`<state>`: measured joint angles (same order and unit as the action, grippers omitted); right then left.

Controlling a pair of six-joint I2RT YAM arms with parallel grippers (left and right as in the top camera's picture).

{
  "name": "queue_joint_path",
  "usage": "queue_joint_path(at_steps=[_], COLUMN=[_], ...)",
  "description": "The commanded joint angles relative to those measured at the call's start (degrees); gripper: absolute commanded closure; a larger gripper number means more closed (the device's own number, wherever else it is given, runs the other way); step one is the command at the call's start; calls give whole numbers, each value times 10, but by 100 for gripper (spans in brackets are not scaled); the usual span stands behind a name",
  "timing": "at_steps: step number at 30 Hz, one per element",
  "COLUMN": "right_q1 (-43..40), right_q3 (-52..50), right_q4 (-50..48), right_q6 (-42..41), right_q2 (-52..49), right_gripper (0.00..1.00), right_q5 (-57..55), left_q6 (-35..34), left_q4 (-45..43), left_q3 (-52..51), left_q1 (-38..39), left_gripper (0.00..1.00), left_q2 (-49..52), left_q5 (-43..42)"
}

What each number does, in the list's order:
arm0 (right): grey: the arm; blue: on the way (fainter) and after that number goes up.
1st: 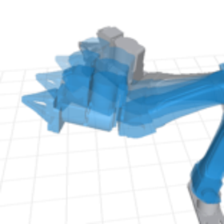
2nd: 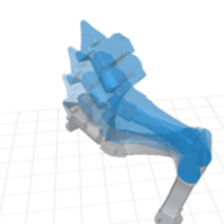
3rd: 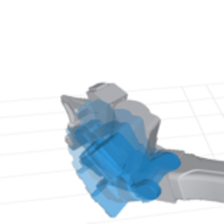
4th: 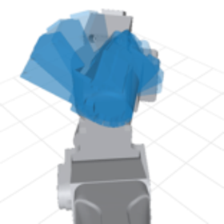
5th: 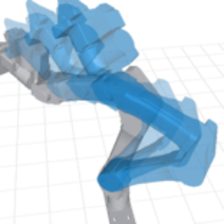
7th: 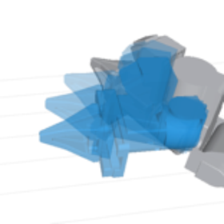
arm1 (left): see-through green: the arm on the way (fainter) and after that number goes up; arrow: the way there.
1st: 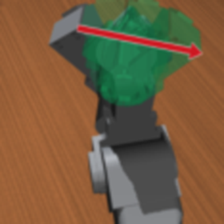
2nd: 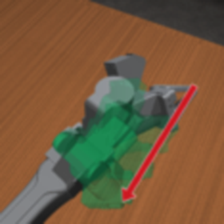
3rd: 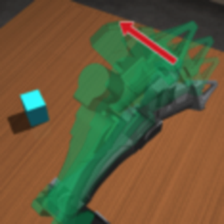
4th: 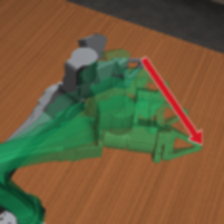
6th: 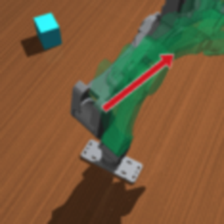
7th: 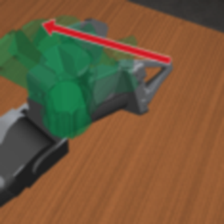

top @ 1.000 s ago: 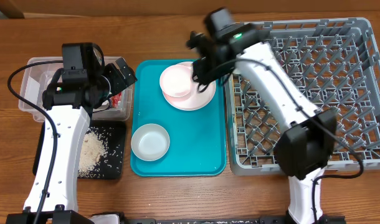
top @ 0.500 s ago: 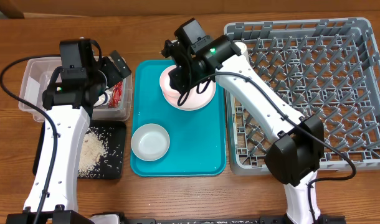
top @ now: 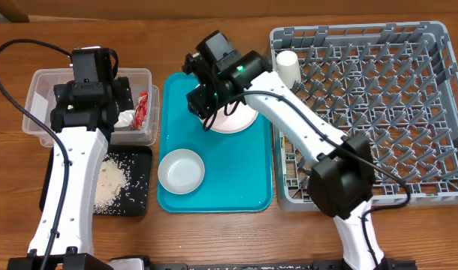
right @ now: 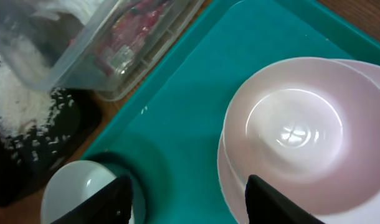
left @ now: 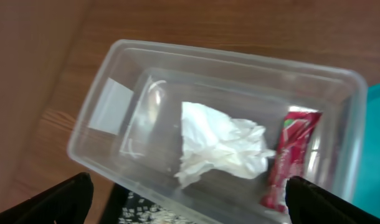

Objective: Sort waste into correct bins and load items into the dishwasher
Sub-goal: 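Move the right gripper to the pink bowl on the plate and grip its rim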

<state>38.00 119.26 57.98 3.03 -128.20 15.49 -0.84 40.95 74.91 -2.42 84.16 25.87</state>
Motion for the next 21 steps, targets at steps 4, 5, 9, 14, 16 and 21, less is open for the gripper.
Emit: queue_joint_path(at_steps=[4,5,9,14,16,21], right_q1=[26,27,28,28,28,28], right_q3=[7,7,7,7,7,-11], right_q4=[-39,-44,-52,-54,-54,-80], right_q6=[0,0,-1,-1,-1,-1], right_q2=[-32,-36,-45,-46,-46,-46], right_gripper=[58,60,66,82,82,82], right_q5=[-80,-90,-110,-109,-109,-110], left_q6=[41,41,41,41,41,41], left_q4=[0,0,0,0,0,0], left_q3=[10,10,10,10,10,10], left_q1=[-2,-2,-2,-2,-2,-2], left_gripper=[0,0,0,0,0,0], left_q2=[-6,-6,-6,-6,-6,-6], left_q5=[30,30,30,30,30,30])
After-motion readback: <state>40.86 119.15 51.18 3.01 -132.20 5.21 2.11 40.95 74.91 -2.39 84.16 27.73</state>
